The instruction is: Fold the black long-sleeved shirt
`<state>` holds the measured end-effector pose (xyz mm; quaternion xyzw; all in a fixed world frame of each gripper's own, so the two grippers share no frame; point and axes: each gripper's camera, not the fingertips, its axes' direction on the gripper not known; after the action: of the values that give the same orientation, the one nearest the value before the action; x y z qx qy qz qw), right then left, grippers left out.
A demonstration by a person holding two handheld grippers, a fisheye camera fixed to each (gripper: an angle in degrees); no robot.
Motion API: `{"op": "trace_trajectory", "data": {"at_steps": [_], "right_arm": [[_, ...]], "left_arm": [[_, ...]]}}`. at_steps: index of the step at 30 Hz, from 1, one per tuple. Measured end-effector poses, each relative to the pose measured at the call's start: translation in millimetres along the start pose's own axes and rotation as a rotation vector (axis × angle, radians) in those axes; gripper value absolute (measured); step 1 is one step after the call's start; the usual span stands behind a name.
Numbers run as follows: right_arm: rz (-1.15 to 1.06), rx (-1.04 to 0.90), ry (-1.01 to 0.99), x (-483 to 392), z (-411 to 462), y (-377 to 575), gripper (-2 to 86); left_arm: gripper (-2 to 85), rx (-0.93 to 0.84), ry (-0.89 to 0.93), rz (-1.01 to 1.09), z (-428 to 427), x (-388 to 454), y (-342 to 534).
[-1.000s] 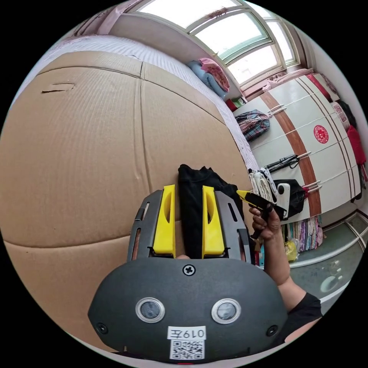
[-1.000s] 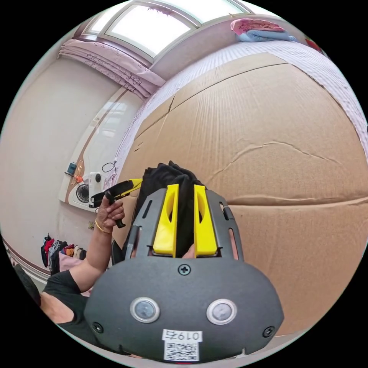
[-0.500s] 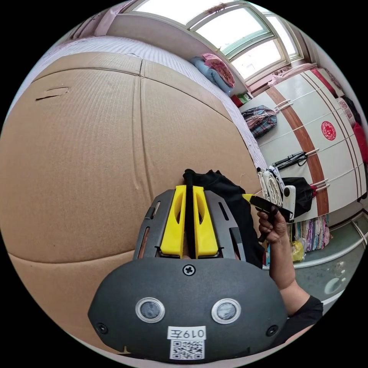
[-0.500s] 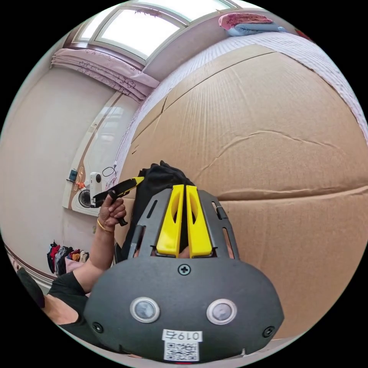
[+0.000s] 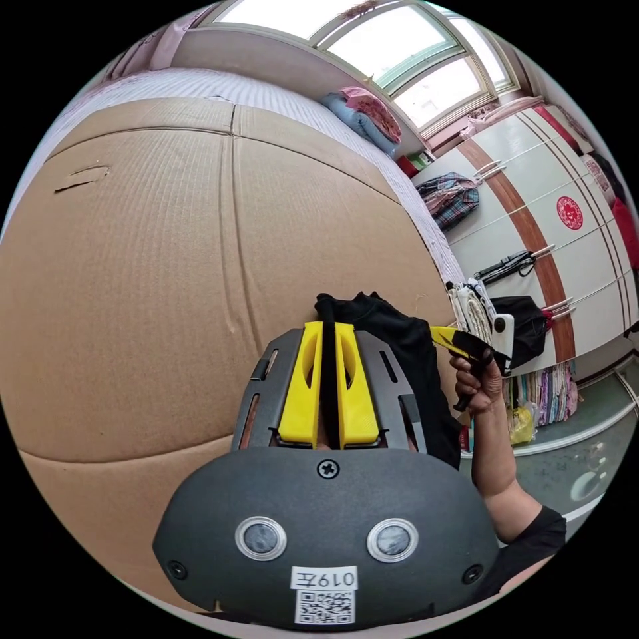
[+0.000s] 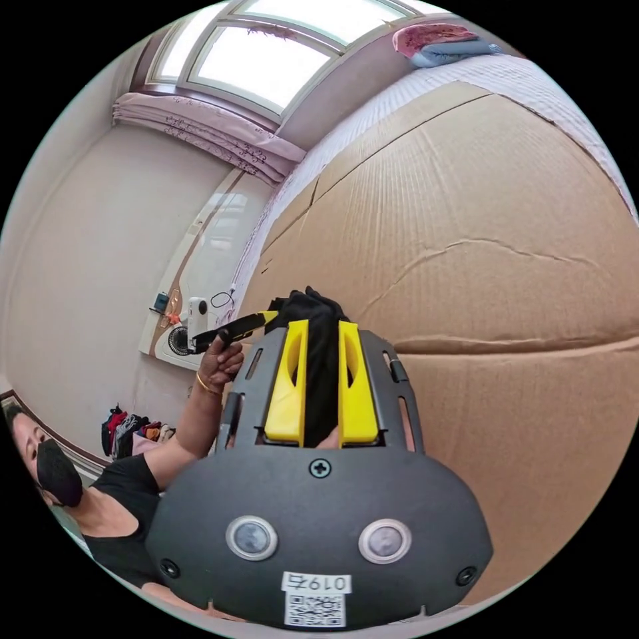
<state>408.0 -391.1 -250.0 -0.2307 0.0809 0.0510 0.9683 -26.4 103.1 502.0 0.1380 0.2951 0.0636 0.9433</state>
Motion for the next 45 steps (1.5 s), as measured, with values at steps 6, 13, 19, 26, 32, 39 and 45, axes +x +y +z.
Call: {"op": "trace_trajectory", "data": {"at_steps": [6,13,19,26,32,39,45], "right_arm": [[-0.046,-0.057,0.101,-24,9,-5,4.2],[-0.013,-0.002,0.097,-30,-7,-1,-0.7],[0.032,-0.017,0.074,-29,0,6,-0.6],[-0.022,0.041,0.034,-51,-22,16,4.5],[-0.14,-0.079,0.038,-83,-22,41,5.6],[-0.116,-0.097,0.062,-88,-11,40,6.3],[0.001,-0.045,0.0,-75,-16,47,4.9]], "left_arm": [[1.0,0.007,0.015,-0.01,5,-7,-3],[1.3,0.0,0.006,-0.004,10,-7,-10],[1.4,0.006,0.007,-0.011,14,-9,-11],[1.5,-0.003,-0.01,0.0,18,-3,-18],[1.5,-0.004,-0.011,0.007,21,-1,-21],[1.4,-0.005,-0.02,0.013,23,3,-23],[1.3,-0.004,-0.019,0.017,26,4,-26]]}}
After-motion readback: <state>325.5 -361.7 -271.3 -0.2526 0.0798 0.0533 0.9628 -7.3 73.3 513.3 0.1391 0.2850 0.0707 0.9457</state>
